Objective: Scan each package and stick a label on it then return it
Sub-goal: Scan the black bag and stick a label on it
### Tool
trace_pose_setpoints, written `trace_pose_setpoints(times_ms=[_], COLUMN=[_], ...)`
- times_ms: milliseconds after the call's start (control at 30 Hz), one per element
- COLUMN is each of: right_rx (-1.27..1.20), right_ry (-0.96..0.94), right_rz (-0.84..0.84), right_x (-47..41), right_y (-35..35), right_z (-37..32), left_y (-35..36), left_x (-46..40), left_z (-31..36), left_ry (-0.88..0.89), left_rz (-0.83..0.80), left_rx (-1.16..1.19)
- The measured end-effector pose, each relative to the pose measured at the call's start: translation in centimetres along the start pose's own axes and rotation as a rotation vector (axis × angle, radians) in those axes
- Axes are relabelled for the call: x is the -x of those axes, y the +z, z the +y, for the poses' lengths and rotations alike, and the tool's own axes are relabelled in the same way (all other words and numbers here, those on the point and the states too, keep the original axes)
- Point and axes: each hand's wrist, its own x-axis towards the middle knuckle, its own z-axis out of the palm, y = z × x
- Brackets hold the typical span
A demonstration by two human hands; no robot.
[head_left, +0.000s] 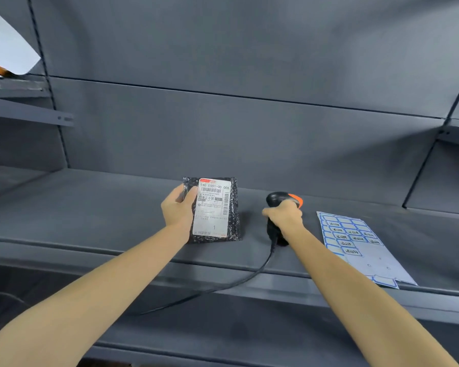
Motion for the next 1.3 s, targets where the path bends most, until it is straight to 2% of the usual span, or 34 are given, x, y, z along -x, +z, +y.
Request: trace_pose_setpoints(times_ms=[100,167,233,367,467,633,967,1300], right_rx=[-0.556,-0.78,-0.887,-0.938,-0.884,-0.81,-0.819,-0.837], right_ry=[0.03,0.001,-0.04,-0.137,-0.148,-0.191,-0.191,-0.165], right_rz=[-0.046,-0.091,-0.159,-0.335,-0.386,-0.385,-0.33,-0.372], right_x=[2.0,4.4,6.8,10.0,10.8,11.1,11.1,10.9], right_y=[-0.3,-0.2,0.0,1.0,1.8,2.8,2.9,2.2], right_z=[-0.4,-0.4,-0.1,-0.2,-0.7,-1.2,-1.4,-1.6], left_y=[0.2,0.3,0.5,0.8,0.8,0.8,0.8,0.7], left_x=[-0.1,-0.1,-0.1,-0.1,0.1,0.3,0.5,0.5], left_z=[-0.1,-0.2,-0.3,-0.2,-0.1,0.1,0.5,0.4], left_ry=[-0.017,-0.03,-0.045,-0.053,-0.037,-0.05,-0.066,-0.062], left_rz=[0.001,0.005,0.002,-0.025,-0.055,-0.077,-0.074,-0.089], left_rx=[0.033,0.043,0.056,0.079,0.071,0.072,0.044,0.044])
